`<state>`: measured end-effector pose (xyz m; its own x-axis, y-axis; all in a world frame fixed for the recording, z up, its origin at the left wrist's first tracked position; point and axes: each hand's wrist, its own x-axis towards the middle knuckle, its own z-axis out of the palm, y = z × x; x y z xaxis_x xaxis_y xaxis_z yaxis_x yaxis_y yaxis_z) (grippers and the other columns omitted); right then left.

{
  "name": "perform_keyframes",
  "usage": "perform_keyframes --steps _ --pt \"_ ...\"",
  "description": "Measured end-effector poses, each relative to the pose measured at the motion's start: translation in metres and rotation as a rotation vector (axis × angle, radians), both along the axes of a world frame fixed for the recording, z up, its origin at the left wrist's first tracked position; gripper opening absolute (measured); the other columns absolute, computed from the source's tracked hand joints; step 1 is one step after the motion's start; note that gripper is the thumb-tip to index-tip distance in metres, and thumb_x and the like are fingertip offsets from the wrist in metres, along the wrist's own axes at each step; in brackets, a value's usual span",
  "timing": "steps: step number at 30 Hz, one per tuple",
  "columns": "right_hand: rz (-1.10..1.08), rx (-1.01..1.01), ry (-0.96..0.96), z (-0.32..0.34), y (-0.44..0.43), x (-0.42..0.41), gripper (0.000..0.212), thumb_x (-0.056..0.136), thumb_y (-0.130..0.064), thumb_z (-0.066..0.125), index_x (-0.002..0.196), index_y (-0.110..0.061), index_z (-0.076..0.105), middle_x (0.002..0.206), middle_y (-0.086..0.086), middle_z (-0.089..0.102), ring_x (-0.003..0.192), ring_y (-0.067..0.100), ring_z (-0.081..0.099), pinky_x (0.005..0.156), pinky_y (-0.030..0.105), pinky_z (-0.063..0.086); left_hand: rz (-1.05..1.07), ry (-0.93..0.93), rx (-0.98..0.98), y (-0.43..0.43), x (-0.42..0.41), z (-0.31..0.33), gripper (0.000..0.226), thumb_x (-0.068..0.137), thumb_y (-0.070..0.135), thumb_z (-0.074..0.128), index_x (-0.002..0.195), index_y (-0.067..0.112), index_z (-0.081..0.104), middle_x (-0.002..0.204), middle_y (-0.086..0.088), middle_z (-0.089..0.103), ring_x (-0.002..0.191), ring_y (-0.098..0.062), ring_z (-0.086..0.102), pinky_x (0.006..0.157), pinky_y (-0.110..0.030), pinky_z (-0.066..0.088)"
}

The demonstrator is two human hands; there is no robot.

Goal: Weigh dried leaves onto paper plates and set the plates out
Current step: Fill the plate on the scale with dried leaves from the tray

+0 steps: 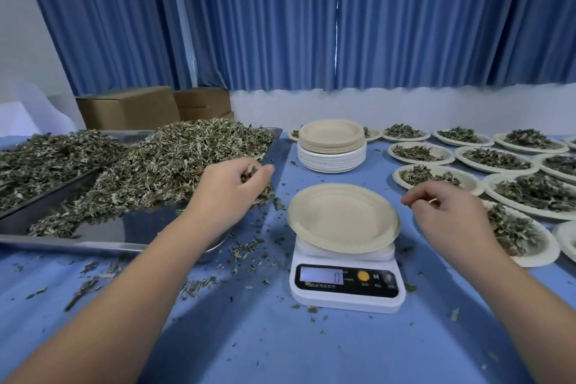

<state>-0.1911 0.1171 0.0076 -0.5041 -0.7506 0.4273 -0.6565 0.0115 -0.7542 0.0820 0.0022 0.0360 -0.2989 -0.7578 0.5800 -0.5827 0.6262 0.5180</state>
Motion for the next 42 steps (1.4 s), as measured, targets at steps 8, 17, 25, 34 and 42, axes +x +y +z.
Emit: perform_keyframes --steps 8,17,25,34,42 --pt "0.032 -0.027 -0.008 0.001 0.0 -0.003 0.028 0.083 -0.001 0.051 0.071 -0.023 0.064 0.061 -0.01 0.054 0.037 0.009 0.04 0.037 0.015 0.034 -0.175 -0.128 -0.024 0.006 -0.087 0.001 0.04 0.094 0.048 0.052 0.072 0.014 0.058 0.061 0.004 0.055 0.056 -0.007 0.046 0.055 -0.027 0.038" --pt "0.057 -0.037 -0.002 -0.001 -0.001 -0.006 0.028 0.081 -0.001 0.053 0.068 -0.022 0.065 0.053 -0.013 0.055 0.04 0.012 0.04 0.04 0.02 0.035 -0.372 -0.384 0.041 0.003 -0.108 -0.012 0.055 0.086 0.067 0.044 0.123 0.027 0.056 0.114 0.007 0.057 0.102 -0.006 0.047 0.088 -0.028 0.038" --pt "0.054 -0.04 -0.006 0.0 -0.001 -0.007 0.028 0.081 0.0 0.053 0.068 -0.021 0.066 0.05 -0.021 0.055 0.037 0.01 0.04 0.035 0.015 0.031 -0.349 -0.204 -0.024 -0.007 -0.078 -0.002 0.073 0.086 0.072 0.023 0.132 0.026 0.054 0.118 0.014 0.053 0.109 -0.002 0.048 0.09 -0.023 0.037" --pt "0.038 -0.017 0.005 0.0 -0.002 -0.007 0.028 0.082 -0.002 0.052 0.069 -0.023 0.066 0.055 -0.011 0.055 0.034 0.008 0.039 0.033 0.013 0.029 0.299 -0.464 0.231 -0.103 0.017 -0.01 0.034 0.098 0.037 0.047 0.121 0.017 0.061 0.131 -0.015 0.048 0.085 -0.023 0.058 0.079 -0.031 0.046" --pt "0.045 0.011 0.012 -0.003 -0.007 -0.01 0.03 0.082 -0.001 0.052 0.067 -0.024 0.065 0.049 -0.023 0.055 0.034 0.01 0.039 0.032 0.013 0.027 0.516 -0.944 0.402 -0.133 0.068 -0.022 0.066 0.094 0.059 0.042 0.15 0.03 0.024 0.154 -0.016 0.018 0.136 -0.04 0.034 0.11 -0.054 0.031"
